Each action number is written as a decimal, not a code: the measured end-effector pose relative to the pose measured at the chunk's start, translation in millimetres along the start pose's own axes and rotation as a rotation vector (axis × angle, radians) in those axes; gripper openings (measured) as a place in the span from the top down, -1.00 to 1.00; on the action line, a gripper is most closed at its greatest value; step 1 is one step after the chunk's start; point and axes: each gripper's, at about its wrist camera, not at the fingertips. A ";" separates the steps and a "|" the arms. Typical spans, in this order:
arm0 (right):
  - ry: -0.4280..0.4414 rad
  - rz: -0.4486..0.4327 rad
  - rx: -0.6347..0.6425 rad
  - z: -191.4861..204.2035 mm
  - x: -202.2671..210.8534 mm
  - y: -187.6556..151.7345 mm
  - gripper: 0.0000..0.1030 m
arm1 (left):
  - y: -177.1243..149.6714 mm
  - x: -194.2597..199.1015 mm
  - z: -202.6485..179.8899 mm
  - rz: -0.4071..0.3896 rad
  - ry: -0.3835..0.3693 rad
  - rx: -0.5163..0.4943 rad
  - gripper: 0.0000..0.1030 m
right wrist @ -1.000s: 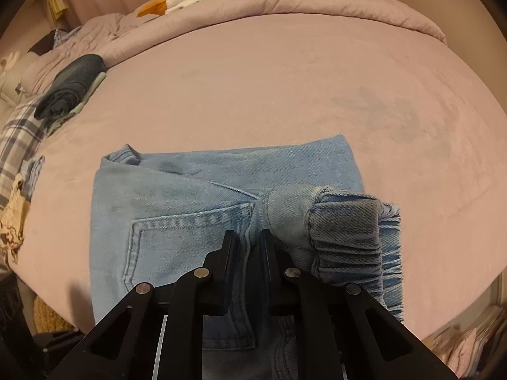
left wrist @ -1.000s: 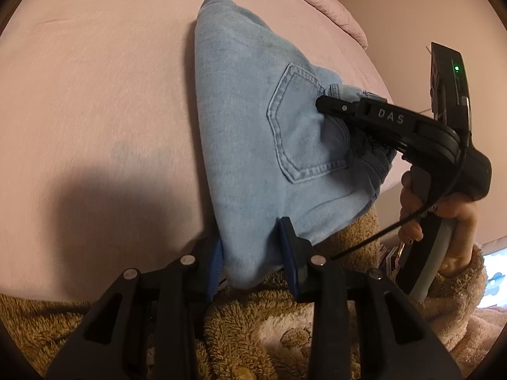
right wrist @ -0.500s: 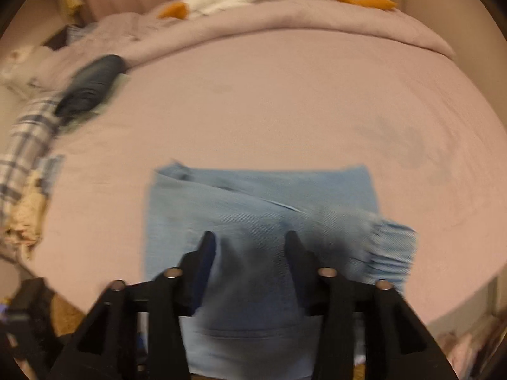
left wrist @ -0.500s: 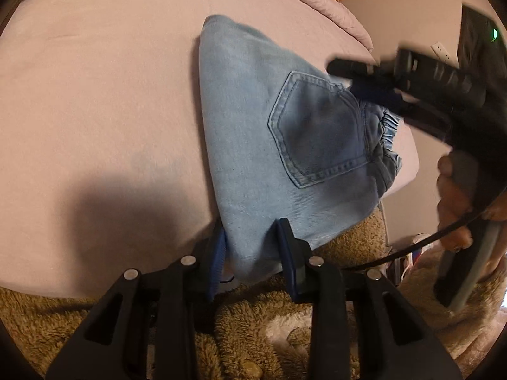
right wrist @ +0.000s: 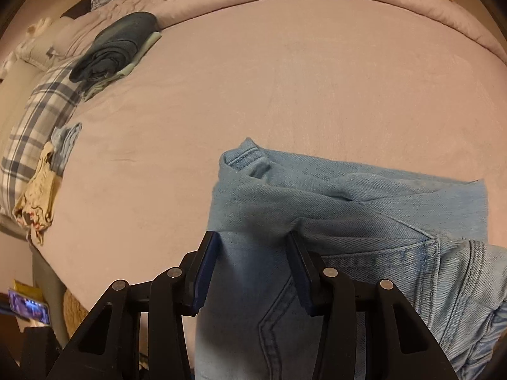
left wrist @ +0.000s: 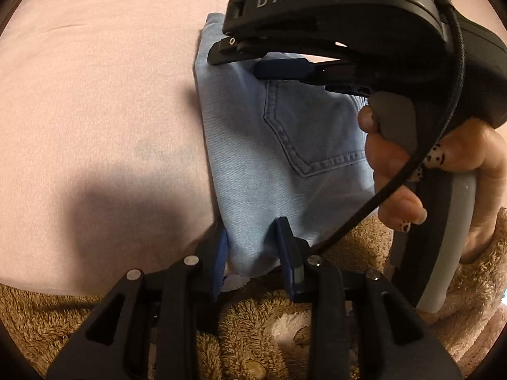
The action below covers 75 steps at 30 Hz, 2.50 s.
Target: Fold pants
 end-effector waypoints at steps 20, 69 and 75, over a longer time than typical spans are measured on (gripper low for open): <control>0.139 -0.132 -0.015 -9.0 65.5 -16.4 0.12 | -13.4 27.7 -16.1 -0.050 0.080 -0.083 0.37; -0.056 -0.372 -0.214 -118.8 192.0 -87.5 -0.70 | 54.1 -1.7 -22.1 -0.038 0.195 0.011 -0.06; 0.039 -0.317 -0.328 -166.2 178.9 -96.2 -0.72 | 56.8 -2.9 -22.2 -0.033 0.194 0.026 -0.15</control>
Point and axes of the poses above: each gripper's, at about its wrist camera, not at the fingertips, and x roughly against the way its jaws point, z to its left, y to its top, and after that the axes turned 14 degrees about y, right-handed
